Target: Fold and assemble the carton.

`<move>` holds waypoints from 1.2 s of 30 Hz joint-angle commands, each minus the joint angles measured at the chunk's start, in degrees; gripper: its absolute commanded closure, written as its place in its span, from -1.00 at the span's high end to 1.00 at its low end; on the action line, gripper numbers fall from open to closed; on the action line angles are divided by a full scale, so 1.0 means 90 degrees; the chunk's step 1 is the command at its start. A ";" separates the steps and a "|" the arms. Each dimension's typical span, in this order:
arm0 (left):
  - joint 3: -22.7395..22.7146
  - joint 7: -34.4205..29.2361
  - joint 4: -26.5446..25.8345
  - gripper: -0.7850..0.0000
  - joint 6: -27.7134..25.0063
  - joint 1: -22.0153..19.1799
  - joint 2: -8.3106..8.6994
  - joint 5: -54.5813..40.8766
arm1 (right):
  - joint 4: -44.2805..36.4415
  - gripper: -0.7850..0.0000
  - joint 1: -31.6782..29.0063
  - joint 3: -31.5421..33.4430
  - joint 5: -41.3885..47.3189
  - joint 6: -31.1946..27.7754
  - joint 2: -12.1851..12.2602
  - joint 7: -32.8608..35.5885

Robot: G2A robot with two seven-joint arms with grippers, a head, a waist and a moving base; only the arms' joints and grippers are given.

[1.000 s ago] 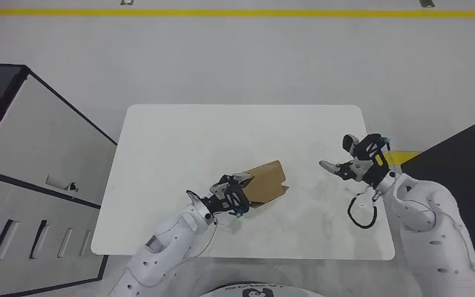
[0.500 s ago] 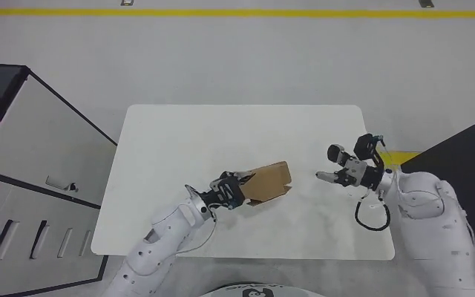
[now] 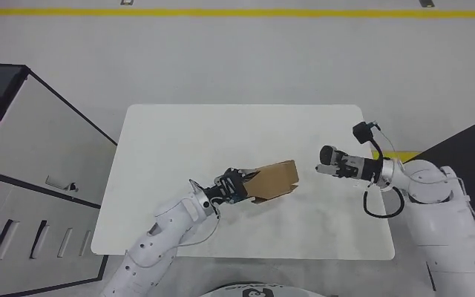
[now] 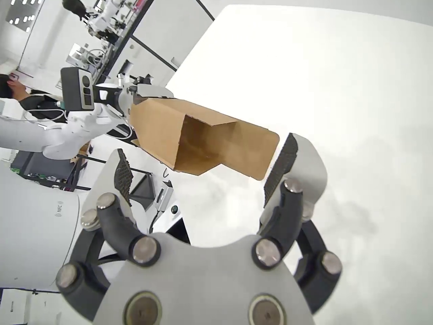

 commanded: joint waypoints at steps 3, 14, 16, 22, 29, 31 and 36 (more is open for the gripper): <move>0.0000 0.0000 0.0000 -1.00 0.0000 0.0000 0.0000 0.0000 | 0.0000 1.00 0.0000 0.0000 0.0009 0.0001 0.0000 0.0001; 0.0000 0.0000 0.0000 -1.00 0.0000 0.0000 0.0000 0.0000 | 0.0005 1.00 -0.0012 -0.0009 0.0018 0.0028 -0.0002 -0.0030; 0.0000 0.0000 0.0000 -1.00 0.0000 0.0000 0.0000 0.0000 | 0.0002 1.00 -0.0008 -0.0108 0.0269 0.0130 0.0004 0.0060; 0.0000 0.0000 0.0000 -1.00 0.0000 0.0000 0.0000 0.0000 | 0.0356 1.00 0.0564 -0.0481 0.1566 0.1123 0.0176 0.1123; 0.0000 0.0000 0.0000 -1.00 0.0000 0.0000 0.0000 0.0000 | 0.0865 1.00 0.1207 -0.1102 0.2556 0.1953 0.0416 0.1954; 0.0000 0.0000 0.0000 -1.00 0.0000 0.0000 0.0000 0.0000 | 0.0912 1.00 0.1264 -0.1160 0.2625 0.2014 0.0437 0.2015; 0.0000 0.0000 0.0000 -1.00 0.0000 0.0000 0.0000 0.0000 | 0.0912 1.00 0.1264 -0.1160 0.2625 0.2014 0.0437 0.2015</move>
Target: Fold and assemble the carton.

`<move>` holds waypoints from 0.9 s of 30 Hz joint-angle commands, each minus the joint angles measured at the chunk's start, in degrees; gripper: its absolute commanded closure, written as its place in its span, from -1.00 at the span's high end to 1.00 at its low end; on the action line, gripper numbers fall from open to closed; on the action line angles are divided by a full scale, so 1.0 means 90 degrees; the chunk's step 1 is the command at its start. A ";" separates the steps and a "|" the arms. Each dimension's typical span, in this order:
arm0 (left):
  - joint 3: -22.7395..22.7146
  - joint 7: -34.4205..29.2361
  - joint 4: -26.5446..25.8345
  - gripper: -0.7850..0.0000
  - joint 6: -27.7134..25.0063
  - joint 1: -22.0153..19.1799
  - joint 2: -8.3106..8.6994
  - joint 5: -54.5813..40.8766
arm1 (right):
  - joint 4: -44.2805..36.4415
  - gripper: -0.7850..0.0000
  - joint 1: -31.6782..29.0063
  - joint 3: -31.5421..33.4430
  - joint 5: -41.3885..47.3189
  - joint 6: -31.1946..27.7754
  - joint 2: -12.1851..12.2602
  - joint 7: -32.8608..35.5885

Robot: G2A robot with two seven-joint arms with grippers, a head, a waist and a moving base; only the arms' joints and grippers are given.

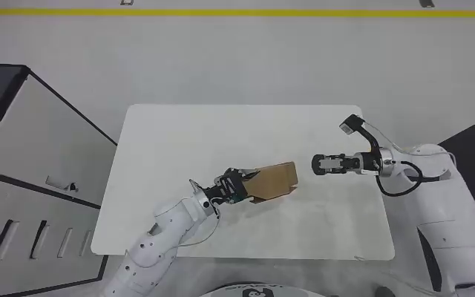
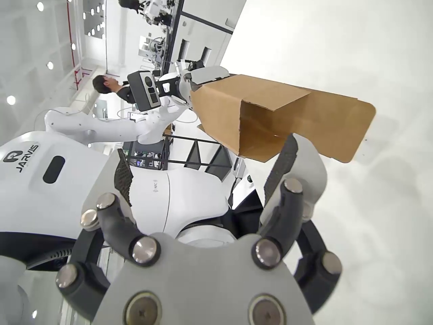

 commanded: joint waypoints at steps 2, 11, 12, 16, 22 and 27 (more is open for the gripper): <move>0.0008 -0.0016 0.0009 -1.00 0.0015 0.0003 -0.0003 -0.0069 | 0.0000 1.00 0.0000 0.0000 0.0000 0.0000 0.0000 0.0000; -0.0001 0.0053 0.0218 -1.00 -0.0057 -0.0079 -0.0023 -0.0989 | 0.0287 1.00 0.0033 -0.0533 0.0908 -0.0035 -0.0073 -0.0037; 0.0011 0.0084 0.0243 -1.00 -0.0055 -0.0086 -0.0027 -0.1081 | 0.0321 1.00 0.0054 -0.0587 0.0960 -0.0038 -0.0074 -0.0040; 0.0078 0.0139 0.0335 -1.00 -0.0040 -0.0139 -0.0035 -0.1227 | 0.0465 1.00 0.0142 -0.0809 0.1200 -0.0037 -0.0081 -0.0038; 0.0186 0.0188 0.0442 -1.00 0.0054 -0.0232 -0.0041 -0.1215 | 0.0467 1.00 0.0154 -0.0823 0.1209 -0.0035 -0.0081 -0.0037; 0.0229 0.0246 0.0524 -1.00 0.0100 -0.0274 -0.0040 -0.1269 | 0.0333 1.00 0.0028 -0.0819 0.1166 -0.0050 -0.0086 -0.0272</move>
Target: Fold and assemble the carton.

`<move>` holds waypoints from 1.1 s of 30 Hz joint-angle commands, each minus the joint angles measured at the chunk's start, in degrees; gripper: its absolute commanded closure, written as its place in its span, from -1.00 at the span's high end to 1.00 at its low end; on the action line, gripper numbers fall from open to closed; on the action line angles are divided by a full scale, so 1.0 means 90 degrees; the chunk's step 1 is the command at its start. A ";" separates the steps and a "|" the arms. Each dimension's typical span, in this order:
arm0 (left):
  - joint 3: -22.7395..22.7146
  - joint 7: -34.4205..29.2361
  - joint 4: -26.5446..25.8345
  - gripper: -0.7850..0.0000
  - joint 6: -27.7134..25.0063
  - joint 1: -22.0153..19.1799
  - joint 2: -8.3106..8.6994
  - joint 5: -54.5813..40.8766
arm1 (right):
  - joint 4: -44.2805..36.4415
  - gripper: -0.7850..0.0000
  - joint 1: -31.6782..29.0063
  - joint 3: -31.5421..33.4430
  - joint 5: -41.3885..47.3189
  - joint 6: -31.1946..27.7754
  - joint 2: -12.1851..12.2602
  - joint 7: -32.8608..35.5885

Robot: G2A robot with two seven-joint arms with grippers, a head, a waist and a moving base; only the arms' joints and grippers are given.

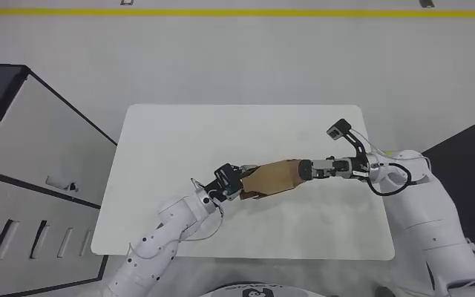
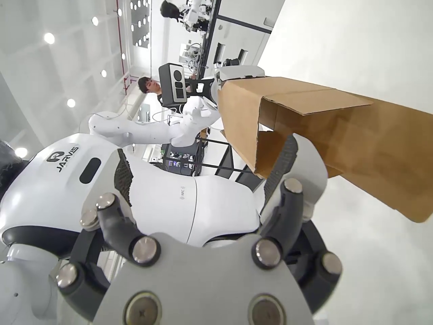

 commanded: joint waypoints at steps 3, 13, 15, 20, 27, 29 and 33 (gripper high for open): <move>0.0016 0.0137 0.0044 -1.00 -0.0007 -0.0011 -0.0001 -0.0174 | 0.0028 1.00 -0.0011 0.0011 0.0007 -0.0073 0.0002 0.0064; 0.0056 0.0290 0.0184 -1.00 0.0052 -0.0096 0.0005 -0.0304 | 0.0173 0.94 0.0070 -0.0158 0.0100 -0.0099 -0.0028 0.0141; 0.0073 0.0290 0.0193 -1.00 0.0088 -0.0104 0.0006 -0.0295 | 0.0187 0.82 0.0091 -0.0180 0.0107 -0.0080 -0.0028 0.0159; 0.0114 0.0314 0.0222 -1.00 0.0134 -0.0133 0.0006 -0.0311 | 0.0196 0.74 0.0105 -0.0205 0.0006 -0.0083 -0.0012 0.0156; 0.0184 0.0325 0.0258 -1.00 0.0134 -0.0160 0.0007 -0.0352 | 0.0141 0.82 0.0070 -0.0253 -0.0209 -0.0257 0.0010 -0.0018; 0.0207 0.0328 0.0269 -1.00 0.0133 -0.0169 0.0007 -0.0359 | 0.0136 0.86 0.0059 -0.0266 -0.0262 -0.0326 0.0014 -0.0086; 0.0236 0.0321 0.0269 -1.00 0.0124 -0.0180 0.0011 -0.0359 | 0.0121 0.83 0.0026 -0.0287 -0.0319 -0.0424 0.0025 -0.0185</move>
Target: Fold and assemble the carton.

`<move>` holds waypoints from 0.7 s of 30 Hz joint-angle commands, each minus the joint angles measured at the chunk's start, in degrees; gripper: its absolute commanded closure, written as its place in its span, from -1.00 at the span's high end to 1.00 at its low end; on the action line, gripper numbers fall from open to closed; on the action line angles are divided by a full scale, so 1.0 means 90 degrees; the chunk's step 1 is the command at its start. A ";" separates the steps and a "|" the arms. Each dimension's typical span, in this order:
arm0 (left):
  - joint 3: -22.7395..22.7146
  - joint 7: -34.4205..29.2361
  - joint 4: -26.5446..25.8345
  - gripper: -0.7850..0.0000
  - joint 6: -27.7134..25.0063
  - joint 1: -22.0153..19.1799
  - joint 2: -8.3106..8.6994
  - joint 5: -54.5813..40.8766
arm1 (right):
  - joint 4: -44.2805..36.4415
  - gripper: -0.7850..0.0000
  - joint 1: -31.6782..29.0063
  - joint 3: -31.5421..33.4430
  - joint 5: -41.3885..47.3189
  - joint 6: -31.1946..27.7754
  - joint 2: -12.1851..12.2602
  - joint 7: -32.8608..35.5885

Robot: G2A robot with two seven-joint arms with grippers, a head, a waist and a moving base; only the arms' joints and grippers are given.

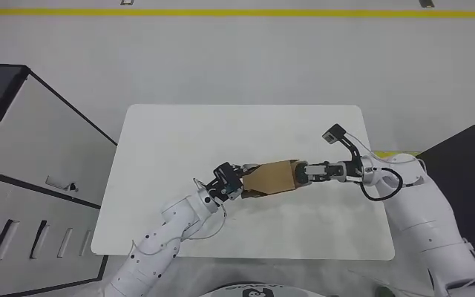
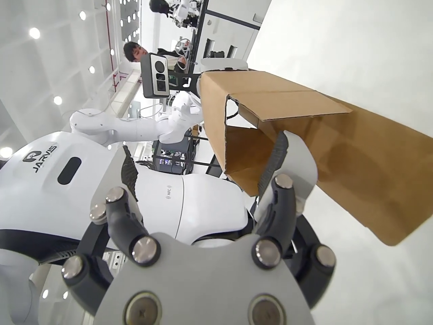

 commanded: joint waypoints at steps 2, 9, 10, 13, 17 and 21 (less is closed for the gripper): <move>0.0003 0.0003 0.0005 -1.00 0.0000 0.0002 0.0005 -0.0023 | -0.0007 0.77 -0.0026 -0.0038 0.0009 0.0003 0.0005 0.0003; -0.0030 0.0029 -0.0023 -1.00 0.0250 0.0068 0.0018 0.0027 | 0.0092 0.49 -0.0021 -0.0164 0.0065 0.0109 0.0006 0.0108; -0.0036 0.0036 -0.0037 -1.00 0.0287 0.0084 0.0021 0.0034 | 0.0107 0.49 -0.0020 -0.0170 0.0075 0.0117 0.0007 0.0117; -0.0053 0.0047 -0.0058 -1.00 0.0323 0.0121 0.0032 0.0058 | 0.0138 0.47 -0.0026 -0.0180 0.0107 0.0135 0.0012 0.0135; -0.0058 0.0069 -0.0071 -1.00 0.0323 0.0151 0.0043 0.0054 | 0.0127 0.40 -0.0050 -0.0213 0.0117 0.0133 0.0013 0.0132; -0.0030 0.0099 -0.0071 -1.00 0.0285 0.0163 0.0049 0.0055 | 0.0103 0.27 -0.0056 -0.0285 0.0137 0.0123 0.0002 0.0122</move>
